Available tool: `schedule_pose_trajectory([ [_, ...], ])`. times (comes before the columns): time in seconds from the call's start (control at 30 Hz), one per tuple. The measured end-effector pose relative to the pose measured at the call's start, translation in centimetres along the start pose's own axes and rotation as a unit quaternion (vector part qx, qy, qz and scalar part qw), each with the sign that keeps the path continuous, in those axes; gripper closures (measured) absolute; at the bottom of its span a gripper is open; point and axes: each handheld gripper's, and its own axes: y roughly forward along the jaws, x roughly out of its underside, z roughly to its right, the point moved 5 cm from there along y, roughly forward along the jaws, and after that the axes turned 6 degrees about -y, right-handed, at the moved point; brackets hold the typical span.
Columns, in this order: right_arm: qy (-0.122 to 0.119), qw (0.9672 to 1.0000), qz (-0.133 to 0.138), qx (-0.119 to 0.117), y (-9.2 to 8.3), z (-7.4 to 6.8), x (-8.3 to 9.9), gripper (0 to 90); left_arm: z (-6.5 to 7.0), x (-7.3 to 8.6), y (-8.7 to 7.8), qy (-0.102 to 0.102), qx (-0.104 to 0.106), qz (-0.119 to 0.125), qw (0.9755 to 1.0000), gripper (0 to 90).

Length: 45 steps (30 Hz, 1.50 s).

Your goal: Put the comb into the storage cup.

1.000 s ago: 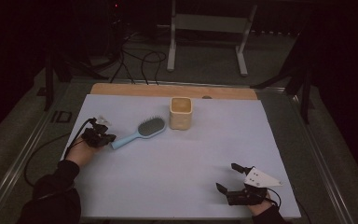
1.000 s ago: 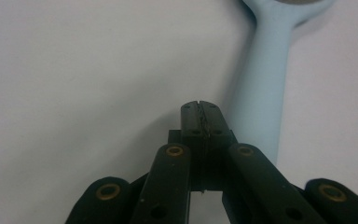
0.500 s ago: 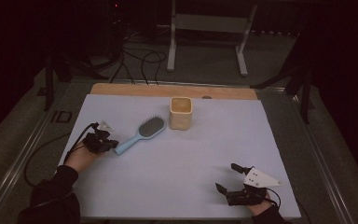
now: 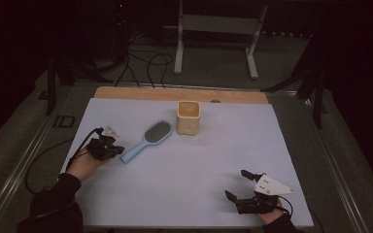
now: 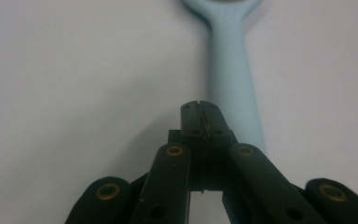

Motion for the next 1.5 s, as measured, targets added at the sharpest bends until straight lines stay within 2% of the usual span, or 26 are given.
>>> schedule_pose_trajectory([
  [0.07, 0.0, 1.0, 0.0, 0.0, 0.0, 0.0, 0.0, 8.9, 0.4, -0.3, -0.5, -0.001, 0.01, 0.007, 0.9999, 90.0],
  [0.13, -0.001, 1.0, -0.001, 0.0, 0.0, 0.0, 0.0, 8.9, 0.6, -0.7, -1.0, -0.005, 0.007, 0.008, 0.9999, 89.9],
  [0.37, 0.0, 1.0, -0.001, 0.0, 0.0, 0.0, 0.0, 8.9, 1.5, -2.1, -2.2, -0.022, 0.024, 0.025, 0.9992, 89.0],
  [0.5, 0.0, 1.0, -0.001, -0.001, 0.0, -0.1, 0.0, 8.8, 1.7, -2.9, -2.2, -0.031, 0.023, 0.015, 0.9991, 85.0],
  [0.57, 0.001, 1.0, -0.001, -0.001, 0.0, -0.1, 0.0, 8.9, 1.8, -3.3, -2.1, -0.035, 0.029, 0.006, 0.9989, 81.2],
  [0.73, 0.0, 1.0, -0.001, -0.001, 0.0, 0.0, 0.0, 8.9, 1.9, -4.0, -1.5, -0.04, 0.028, 0.002, 0.9988, 74.2],
  [0.87, -0.001, 1.0, -0.001, -0.002, 0.0, -0.1, 0.0, 8.9, 1.9, -4.5, -0.9, -0.046, 0.017, -0.008, 0.9988, 64.2],
  [1.0, 0.0, 1.0, 0.0, -0.002, 0.0, 0.0, 0.0, 8.9, 1.9, -4.8, -0.1, -0.05, 0.019, -0.02, 0.9983, 55.3],
  [1.1, -0.001, 1.0, -0.001, -0.002, 0.0, -0.1, 0.0, 8.9, 2.0, -5.0, 0.5, -0.046, 0.017, -0.036, 0.9982, 47.0],
  [1.23, 0.0, 1.0, 0.0, -0.003, 0.0, -0.1, 0.0, 8.9, 2.2, -5.1, 1.3, -0.048, 0.015, -0.052, 0.9974, 33.4],
  [1.37, -0.002, 1.0, 0.0, -0.004, 0.1, -0.1, 0.0, 8.9, 2.3, -5.4, 2.1, -0.066, 0.018, -0.063, 0.9956, 16.5],
  [1.43, -0.001, 1.0, 0.0, -0.004, 0.0, -0.1, 0.0, 8.9, 2.2, -5.6, 2.3, -0.062, 0.013, -0.069, 0.9956, 12.1],
  [1.5, -0.001, 1.0, 0.0, -0.004, 0.0, -0.1, 0.0, 8.9, 2.2, -5.6, 2.6, -0.057, 0.018, -0.079, 0.9951, 6.6],
])
